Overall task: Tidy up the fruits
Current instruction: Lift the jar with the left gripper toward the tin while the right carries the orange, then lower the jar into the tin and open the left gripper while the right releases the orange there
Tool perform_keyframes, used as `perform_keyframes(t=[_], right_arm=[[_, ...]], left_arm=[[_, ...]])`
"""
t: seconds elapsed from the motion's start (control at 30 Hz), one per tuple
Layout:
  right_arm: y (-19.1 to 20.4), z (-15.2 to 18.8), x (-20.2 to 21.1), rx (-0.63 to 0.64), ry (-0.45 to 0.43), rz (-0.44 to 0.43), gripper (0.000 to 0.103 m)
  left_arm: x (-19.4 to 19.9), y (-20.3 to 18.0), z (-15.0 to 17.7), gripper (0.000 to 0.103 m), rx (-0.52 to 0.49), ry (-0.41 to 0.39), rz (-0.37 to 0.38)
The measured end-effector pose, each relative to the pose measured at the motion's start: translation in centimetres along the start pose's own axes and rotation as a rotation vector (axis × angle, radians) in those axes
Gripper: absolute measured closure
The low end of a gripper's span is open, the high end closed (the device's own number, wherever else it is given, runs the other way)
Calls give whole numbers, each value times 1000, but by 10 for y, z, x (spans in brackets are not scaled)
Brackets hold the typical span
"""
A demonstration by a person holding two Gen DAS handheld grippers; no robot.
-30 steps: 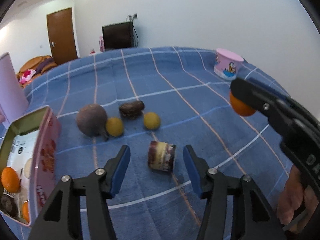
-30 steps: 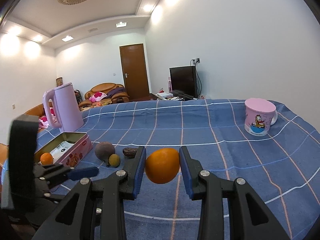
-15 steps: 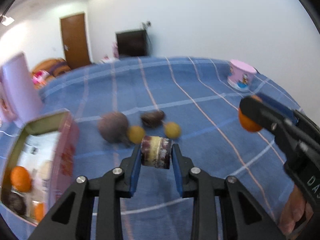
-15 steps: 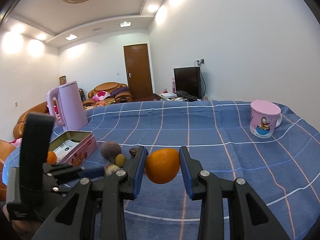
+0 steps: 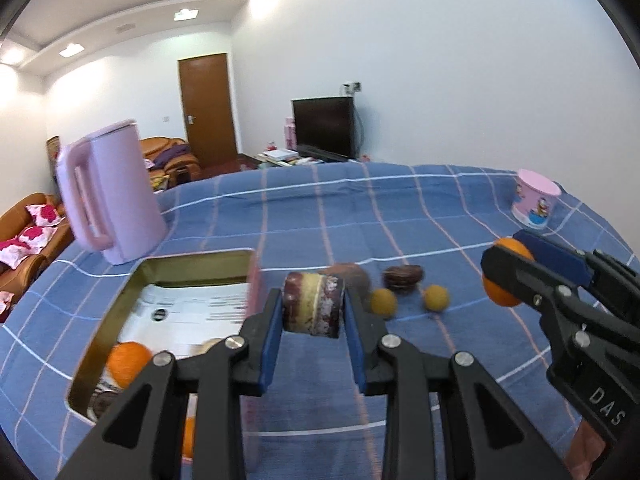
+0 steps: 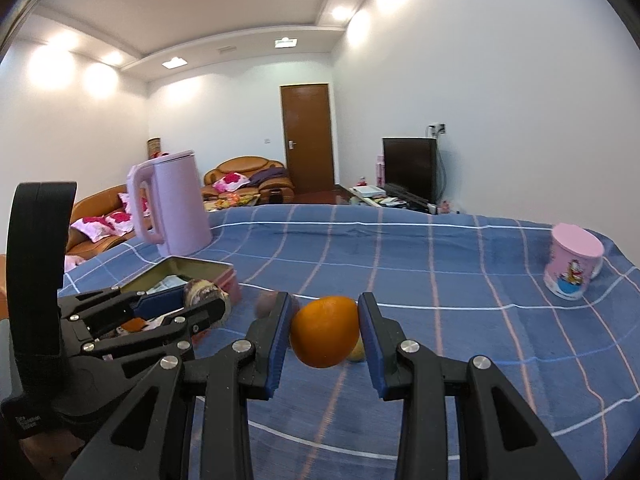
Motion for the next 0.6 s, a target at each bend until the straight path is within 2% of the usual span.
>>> perform_keyframes(t=[0.6], right_arm=[[88,11,-44,97,77,-136,67]], left_arm=[[-5,88,31,72,124,59,-95]])
Point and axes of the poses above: each gripper's, at about its wrist camera, not at the fingertips, and x roughly against the way its jaws point, y to its left, z to its underside, the point moved 5 cm from there along -x, roughly the way its jaws point, and after that the axes turned 14 degrees about -x, right-handed, at the moved point
